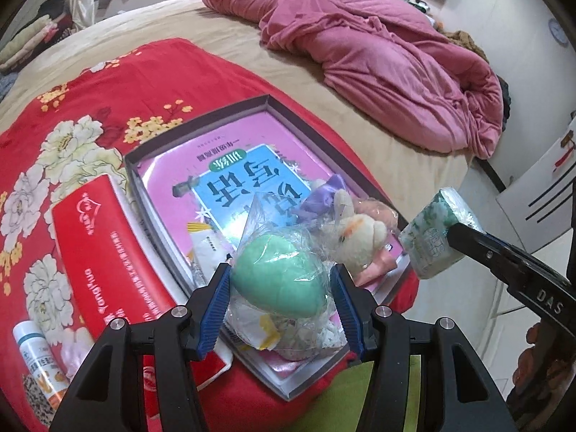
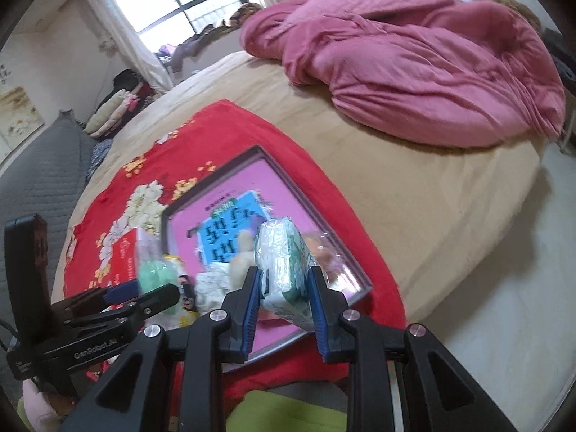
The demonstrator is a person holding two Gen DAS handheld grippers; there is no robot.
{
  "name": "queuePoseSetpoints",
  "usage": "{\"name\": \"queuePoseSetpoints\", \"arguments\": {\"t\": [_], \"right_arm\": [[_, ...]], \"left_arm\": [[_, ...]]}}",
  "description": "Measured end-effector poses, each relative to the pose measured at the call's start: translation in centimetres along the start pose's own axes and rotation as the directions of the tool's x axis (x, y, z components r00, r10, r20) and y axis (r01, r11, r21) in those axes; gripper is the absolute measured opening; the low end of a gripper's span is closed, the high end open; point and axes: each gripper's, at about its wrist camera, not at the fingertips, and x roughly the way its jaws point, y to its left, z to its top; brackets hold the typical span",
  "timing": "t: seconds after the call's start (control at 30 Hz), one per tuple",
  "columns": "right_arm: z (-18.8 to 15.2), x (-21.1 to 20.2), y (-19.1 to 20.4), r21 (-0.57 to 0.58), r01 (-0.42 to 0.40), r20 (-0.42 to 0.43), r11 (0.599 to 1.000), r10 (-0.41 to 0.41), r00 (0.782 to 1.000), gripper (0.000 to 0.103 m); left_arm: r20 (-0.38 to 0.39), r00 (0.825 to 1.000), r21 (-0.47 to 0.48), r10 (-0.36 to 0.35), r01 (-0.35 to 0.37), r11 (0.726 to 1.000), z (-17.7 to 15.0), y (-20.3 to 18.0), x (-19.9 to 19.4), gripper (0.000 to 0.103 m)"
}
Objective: Organize soft objects
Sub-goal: 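Carry the sponge bag with left tool while right tool carries the tissue pack to the box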
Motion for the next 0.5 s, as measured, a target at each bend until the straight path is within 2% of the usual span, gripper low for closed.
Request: {"name": "queuePoseSetpoints", "arguments": {"t": [0.33,0.4,0.5], "right_arm": [[0.8,3.0,-2.0,0.062,0.018,-0.002,0.998,-0.018,1.0,0.027],[1.2,3.6,-1.6,0.031,0.053,0.0,0.998,-0.053,0.999,0.027],[1.5,4.3,-1.1,0.005,0.061,0.002,0.998,-0.061,0.998,0.027]], "left_arm": [[-0.015,1.0,0.016,0.011,-0.011,1.0,0.5,-0.6,1.5,0.057],[-0.018,1.0,0.02,0.016,-0.015,1.0,0.6,-0.6,1.8,0.057],[-0.021,1.0,0.022,0.022,-0.021,1.0,0.8,-0.6,2.1,0.057]]}}
